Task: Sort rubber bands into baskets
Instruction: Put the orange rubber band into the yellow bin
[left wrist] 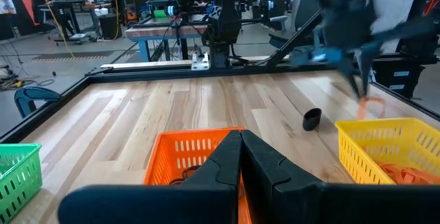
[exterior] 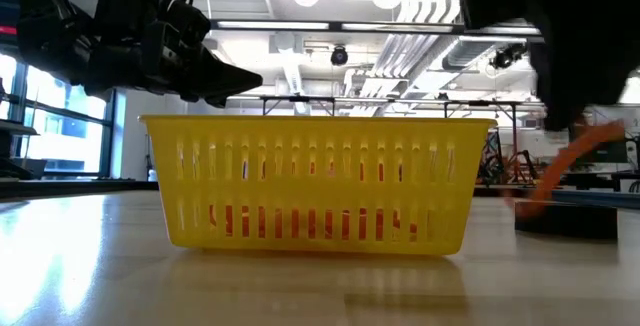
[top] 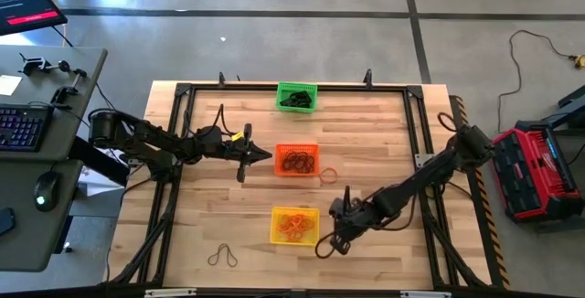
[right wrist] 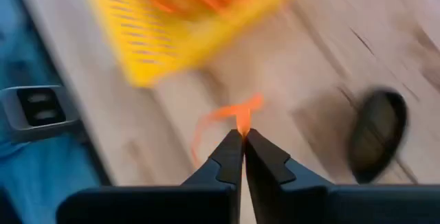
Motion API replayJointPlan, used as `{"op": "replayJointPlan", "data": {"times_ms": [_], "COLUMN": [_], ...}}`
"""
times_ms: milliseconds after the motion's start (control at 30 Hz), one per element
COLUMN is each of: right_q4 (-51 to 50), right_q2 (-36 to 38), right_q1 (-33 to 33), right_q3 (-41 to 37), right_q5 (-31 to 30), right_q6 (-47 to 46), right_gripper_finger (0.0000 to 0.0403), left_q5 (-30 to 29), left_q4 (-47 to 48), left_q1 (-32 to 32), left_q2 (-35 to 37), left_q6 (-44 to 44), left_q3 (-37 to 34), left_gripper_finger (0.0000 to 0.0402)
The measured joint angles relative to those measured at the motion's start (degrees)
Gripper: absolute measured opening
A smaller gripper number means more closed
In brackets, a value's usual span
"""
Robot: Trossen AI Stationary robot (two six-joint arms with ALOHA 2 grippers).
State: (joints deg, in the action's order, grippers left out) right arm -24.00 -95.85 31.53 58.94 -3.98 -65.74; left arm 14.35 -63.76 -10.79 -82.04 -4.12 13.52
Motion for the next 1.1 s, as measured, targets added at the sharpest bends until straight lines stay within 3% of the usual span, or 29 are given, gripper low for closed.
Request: {"op": "replayJointPlan", "data": {"times_ms": [267, 533, 1100], "right_q4": [-6.22, -5.03, 0.97], "right_q2": [0.07, 0.05, -6.66], "right_q1": [-1.73, -5.82, -12.22], "right_q3": [11.18, 14.46, 14.51], "right_q5": [-4.3, -4.98, 8.66], "right_q6": [13.47, 24.44, 33.73], "right_gripper_finger": [0.0001, 0.0001, 0.0], "left_q5": [0.0, -3.6, -3.19], "left_q4": [0.03, 0.1, 0.21], "left_q1": [0.0, 0.0, 0.0], "left_q2": [0.0, 0.0, -0.01], "left_q6": [-0.02, 0.01, 0.9], "left_q3": [0.0, 0.0, -0.02], "left_gripper_finger": [0.0, 0.0, 0.0]}}
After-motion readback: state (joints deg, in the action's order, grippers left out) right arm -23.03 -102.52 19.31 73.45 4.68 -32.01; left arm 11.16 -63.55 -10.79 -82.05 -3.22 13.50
